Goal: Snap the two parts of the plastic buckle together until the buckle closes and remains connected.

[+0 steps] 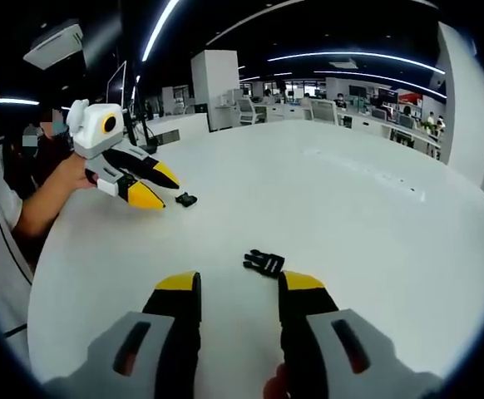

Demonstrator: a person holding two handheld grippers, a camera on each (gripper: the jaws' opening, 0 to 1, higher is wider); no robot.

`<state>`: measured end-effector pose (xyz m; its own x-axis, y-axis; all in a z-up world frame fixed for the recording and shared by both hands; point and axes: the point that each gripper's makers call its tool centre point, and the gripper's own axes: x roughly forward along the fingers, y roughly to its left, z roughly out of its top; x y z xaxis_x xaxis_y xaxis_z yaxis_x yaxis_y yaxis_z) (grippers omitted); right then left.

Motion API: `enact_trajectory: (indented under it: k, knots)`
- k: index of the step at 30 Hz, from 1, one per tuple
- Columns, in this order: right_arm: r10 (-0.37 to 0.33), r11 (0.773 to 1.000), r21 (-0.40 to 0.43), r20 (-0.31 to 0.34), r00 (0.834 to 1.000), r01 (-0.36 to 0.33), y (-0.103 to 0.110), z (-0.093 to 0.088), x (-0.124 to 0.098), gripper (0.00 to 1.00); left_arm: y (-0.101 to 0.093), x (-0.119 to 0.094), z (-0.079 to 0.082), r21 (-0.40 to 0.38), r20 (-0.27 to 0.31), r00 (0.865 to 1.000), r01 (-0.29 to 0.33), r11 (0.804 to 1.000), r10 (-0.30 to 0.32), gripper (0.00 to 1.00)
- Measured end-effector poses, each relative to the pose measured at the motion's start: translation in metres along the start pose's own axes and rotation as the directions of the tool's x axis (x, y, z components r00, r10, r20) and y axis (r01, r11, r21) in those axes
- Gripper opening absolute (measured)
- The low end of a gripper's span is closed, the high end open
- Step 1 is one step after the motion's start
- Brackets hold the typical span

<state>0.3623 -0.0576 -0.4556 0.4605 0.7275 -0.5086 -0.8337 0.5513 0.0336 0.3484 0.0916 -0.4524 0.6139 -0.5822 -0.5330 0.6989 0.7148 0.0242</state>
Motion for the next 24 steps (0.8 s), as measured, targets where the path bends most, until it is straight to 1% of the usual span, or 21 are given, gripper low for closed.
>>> enact_trajectory:
  k: [9, 18, 24]
  knots:
    - [0.017, 1.000, -0.007, 0.000, 1.000, -0.017, 0.008, -0.001, -0.002, 0.36, 0.005, -0.001, 0.000, 0.006, 0.000, 1.000, -0.011, 1.000, 0.011, 0.24]
    - [0.054, 0.998, -0.023, 0.002, 0.999, -0.054, 0.020, -0.001, 0.000, 0.34, 0.010, -0.002, 0.000, -0.002, 0.002, 1.000, -0.016, 1.000, 0.016, 0.24]
    - [0.064, 0.998, -0.029, -0.001, 0.998, -0.064, 0.022, -0.001, 0.000, 0.34, 0.010, 0.000, 0.000, 0.004, -0.005, 1.000, -0.011, 1.000, 0.011, 0.24]
